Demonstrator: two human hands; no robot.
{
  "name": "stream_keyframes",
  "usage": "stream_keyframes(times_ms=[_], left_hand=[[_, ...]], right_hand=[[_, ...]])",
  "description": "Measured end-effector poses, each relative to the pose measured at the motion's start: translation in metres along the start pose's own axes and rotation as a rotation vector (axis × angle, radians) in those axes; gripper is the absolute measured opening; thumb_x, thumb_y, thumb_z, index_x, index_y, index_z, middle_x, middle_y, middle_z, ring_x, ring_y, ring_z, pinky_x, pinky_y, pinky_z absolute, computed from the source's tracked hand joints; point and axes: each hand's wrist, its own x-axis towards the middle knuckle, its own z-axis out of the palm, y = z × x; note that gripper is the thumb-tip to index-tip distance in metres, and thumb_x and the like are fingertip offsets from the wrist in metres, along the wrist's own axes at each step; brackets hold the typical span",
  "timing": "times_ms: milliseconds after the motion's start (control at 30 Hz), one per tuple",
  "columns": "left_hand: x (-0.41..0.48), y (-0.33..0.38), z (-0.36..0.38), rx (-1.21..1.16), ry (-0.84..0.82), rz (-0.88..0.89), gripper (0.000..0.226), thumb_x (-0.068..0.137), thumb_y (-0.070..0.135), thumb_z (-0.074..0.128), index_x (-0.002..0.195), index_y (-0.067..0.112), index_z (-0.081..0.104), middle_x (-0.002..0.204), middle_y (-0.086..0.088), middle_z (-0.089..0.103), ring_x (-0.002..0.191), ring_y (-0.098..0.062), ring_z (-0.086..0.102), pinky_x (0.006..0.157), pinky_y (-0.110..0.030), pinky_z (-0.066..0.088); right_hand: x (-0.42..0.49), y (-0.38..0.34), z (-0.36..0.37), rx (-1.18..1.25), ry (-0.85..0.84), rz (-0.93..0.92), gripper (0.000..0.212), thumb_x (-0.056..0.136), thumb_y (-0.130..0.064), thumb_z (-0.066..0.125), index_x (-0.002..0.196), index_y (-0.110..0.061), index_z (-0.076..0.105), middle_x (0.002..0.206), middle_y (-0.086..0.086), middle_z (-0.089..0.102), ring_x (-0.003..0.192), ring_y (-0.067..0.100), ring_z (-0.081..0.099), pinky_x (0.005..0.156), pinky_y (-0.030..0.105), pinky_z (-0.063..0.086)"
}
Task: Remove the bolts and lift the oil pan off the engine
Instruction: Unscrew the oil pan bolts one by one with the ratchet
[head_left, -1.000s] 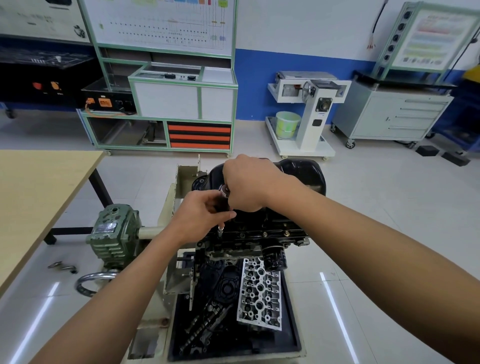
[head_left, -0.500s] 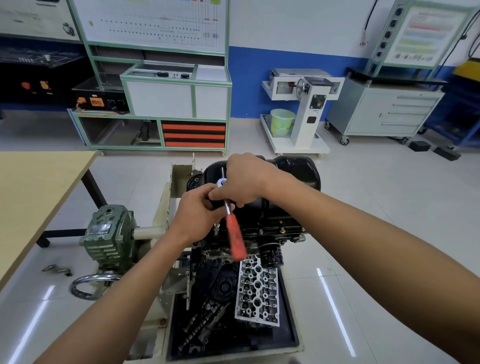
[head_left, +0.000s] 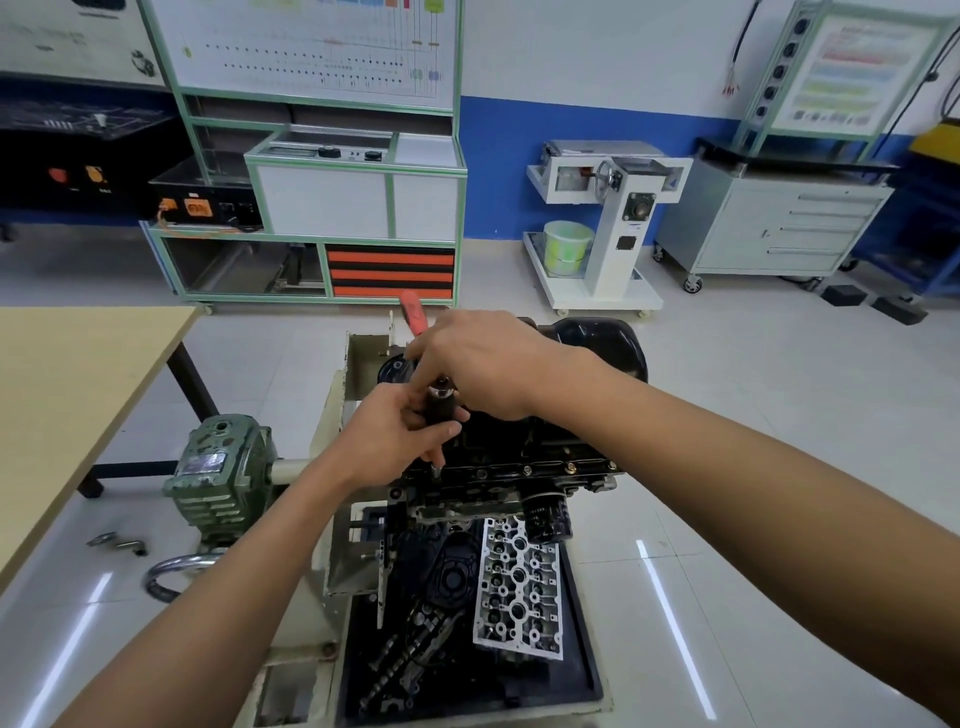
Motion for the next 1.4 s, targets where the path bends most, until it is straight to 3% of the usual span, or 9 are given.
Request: stream_keyframes(times_ms=[233, 433, 500, 700, 800, 967, 1067, 1233, 1400], left_hand=[[0.000, -0.008, 0.007, -0.014, 0.140, 0.034, 0.007, 0.092, 0.013, 0.075, 0.092, 0.019, 0.073, 0.077, 0.003, 0.075, 0.059, -0.025, 0.071, 0.064, -0.030, 0.061], [0.001, -0.009, 0.012, -0.010, 0.145, 0.094, 0.031, 0.089, 0.006, 0.076, 0.078, 0.035, 0.074, 0.065, 0.001, 0.069, 0.054, -0.020, 0.066, 0.058, -0.037, 0.058], [0.001, -0.009, 0.013, -0.011, 0.151, 0.093, 0.041, 0.088, 0.001, 0.076, 0.069, 0.037, 0.071, 0.058, 0.010, 0.062, 0.049, -0.011, 0.060, 0.053, -0.028, 0.051], [0.000, -0.004, -0.001, -0.037, -0.044, 0.038, 0.023, 0.091, 0.005, 0.075, 0.104, 0.024, 0.073, 0.095, 0.000, 0.076, 0.065, -0.025, 0.072, 0.070, -0.038, 0.063], [-0.001, 0.004, 0.001, -0.024, -0.118, 0.015, 0.026, 0.096, 0.002, 0.067, 0.115, 0.019, 0.066, 0.111, 0.006, 0.075, 0.072, -0.027, 0.075, 0.073, -0.040, 0.063], [0.000, 0.009, -0.002, 0.030, -0.126, -0.006, 0.022, 0.099, -0.001, 0.061, 0.118, 0.009, 0.064, 0.086, 0.016, 0.076, 0.074, -0.027, 0.075, 0.070, -0.033, 0.061], [-0.001, 0.010, -0.002, 0.039, -0.116, -0.015, 0.020, 0.097, 0.001, 0.066, 0.115, 0.010, 0.067, 0.086, 0.016, 0.076, 0.074, -0.026, 0.075, 0.073, -0.036, 0.063], [-0.001, 0.005, 0.001, -0.001, -0.005, -0.035, 0.020, 0.085, 0.005, 0.080, 0.102, 0.014, 0.073, 0.094, 0.002, 0.078, 0.073, -0.035, 0.073, 0.079, -0.051, 0.062], [0.000, 0.001, 0.009, 0.081, 0.081, 0.057, 0.022, 0.079, 0.011, 0.087, 0.086, 0.019, 0.069, 0.076, -0.001, 0.073, 0.063, -0.024, 0.069, 0.068, -0.044, 0.061]], right_hand=[[0.001, 0.002, 0.003, 0.002, 0.089, 0.178, 0.015, 0.080, -0.018, 0.069, 0.082, -0.024, 0.055, 0.075, -0.004, 0.037, 0.073, 0.025, 0.054, 0.054, 0.028, 0.037], [-0.005, 0.003, 0.002, 0.176, 0.019, 0.335, 0.042, 0.071, -0.055, 0.071, 0.058, -0.019, 0.052, 0.059, -0.003, 0.054, 0.055, 0.015, 0.052, 0.047, 0.026, 0.031], [-0.006, 0.001, 0.003, 0.230, -0.004, 0.362, 0.049, 0.069, -0.063, 0.070, 0.054, -0.020, 0.053, 0.050, -0.005, 0.055, 0.050, 0.012, 0.052, 0.047, 0.025, 0.031], [-0.010, 0.001, -0.005, 0.132, -0.019, 0.269, 0.039, 0.074, -0.034, 0.083, 0.065, -0.023, 0.047, 0.068, -0.004, 0.042, 0.055, 0.014, 0.042, 0.050, 0.028, 0.031], [-0.010, 0.003, -0.006, 0.022, 0.026, 0.193, 0.024, 0.083, -0.008, 0.068, 0.077, -0.024, 0.052, 0.072, -0.003, 0.032, 0.060, 0.021, 0.039, 0.057, 0.031, 0.037], [-0.008, 0.002, -0.001, 0.047, 0.027, 0.044, 0.025, 0.078, -0.002, 0.070, 0.089, -0.024, 0.069, 0.102, 0.001, 0.062, 0.090, 0.027, 0.060, 0.070, 0.040, 0.051], [-0.008, 0.002, 0.004, 0.050, 0.024, 0.055, 0.025, 0.078, -0.004, 0.072, 0.094, -0.023, 0.071, 0.105, 0.002, 0.061, 0.091, 0.028, 0.061, 0.065, 0.038, 0.049], [-0.010, 0.003, 0.001, 0.037, 0.051, 0.224, 0.014, 0.083, -0.014, 0.068, 0.091, -0.021, 0.059, 0.080, -0.002, 0.038, 0.072, 0.026, 0.047, 0.061, 0.033, 0.040], [-0.010, 0.006, -0.001, 0.186, -0.133, 0.303, 0.030, 0.078, -0.037, 0.072, 0.063, -0.019, 0.055, 0.045, -0.005, 0.060, 0.052, 0.018, 0.065, 0.045, 0.024, 0.038]])
